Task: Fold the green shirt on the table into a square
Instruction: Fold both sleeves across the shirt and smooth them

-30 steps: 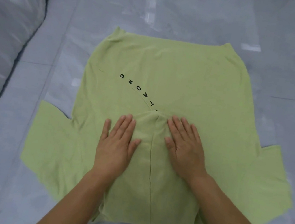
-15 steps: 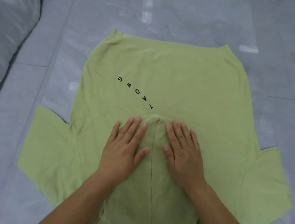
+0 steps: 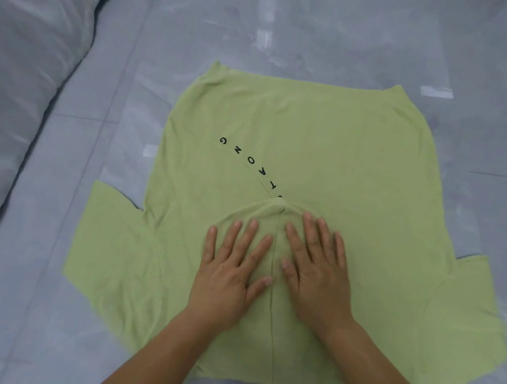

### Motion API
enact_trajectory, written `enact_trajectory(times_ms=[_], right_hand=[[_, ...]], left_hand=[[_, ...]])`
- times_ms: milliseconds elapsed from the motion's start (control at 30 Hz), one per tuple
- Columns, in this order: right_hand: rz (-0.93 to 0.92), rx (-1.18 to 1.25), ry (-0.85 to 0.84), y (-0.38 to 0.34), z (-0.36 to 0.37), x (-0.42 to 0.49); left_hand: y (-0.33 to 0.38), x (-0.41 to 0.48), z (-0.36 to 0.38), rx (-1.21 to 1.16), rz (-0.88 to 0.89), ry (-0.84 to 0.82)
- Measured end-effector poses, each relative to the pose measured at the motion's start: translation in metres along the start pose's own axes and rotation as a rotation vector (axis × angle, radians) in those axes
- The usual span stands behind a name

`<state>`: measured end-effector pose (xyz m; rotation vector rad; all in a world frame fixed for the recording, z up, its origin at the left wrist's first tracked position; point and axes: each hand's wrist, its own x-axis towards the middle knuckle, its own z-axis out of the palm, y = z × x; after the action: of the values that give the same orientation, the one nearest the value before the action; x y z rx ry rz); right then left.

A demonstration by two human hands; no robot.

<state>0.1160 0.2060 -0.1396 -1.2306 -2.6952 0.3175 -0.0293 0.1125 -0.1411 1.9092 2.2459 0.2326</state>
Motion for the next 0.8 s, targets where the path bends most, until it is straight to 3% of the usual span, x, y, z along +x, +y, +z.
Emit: enact_trajectory(times_ms=[233, 333, 700, 800], right_hand=[[0.080, -0.041, -0.107, 0.002, 0.002, 0.001], [0.086, -0.014, -0.080, -0.003, -0.006, -0.008], [0.122, -0.053, -0.073, -0.008, 0.002, -0.032], [0.134, -0.063, -0.107, -0.009, 0.003, -0.033]], left_hand=[[-0.001, -0.004, -0.005, -0.046, -0.008, -0.001], [-0.001, -0.022, -0.011, -0.081, -0.065, 0.051], [-0.003, -0.047, 0.012, -0.006, -0.102, -0.039], [-0.011, -0.050, -0.004, -0.176, -0.109, 0.090]])
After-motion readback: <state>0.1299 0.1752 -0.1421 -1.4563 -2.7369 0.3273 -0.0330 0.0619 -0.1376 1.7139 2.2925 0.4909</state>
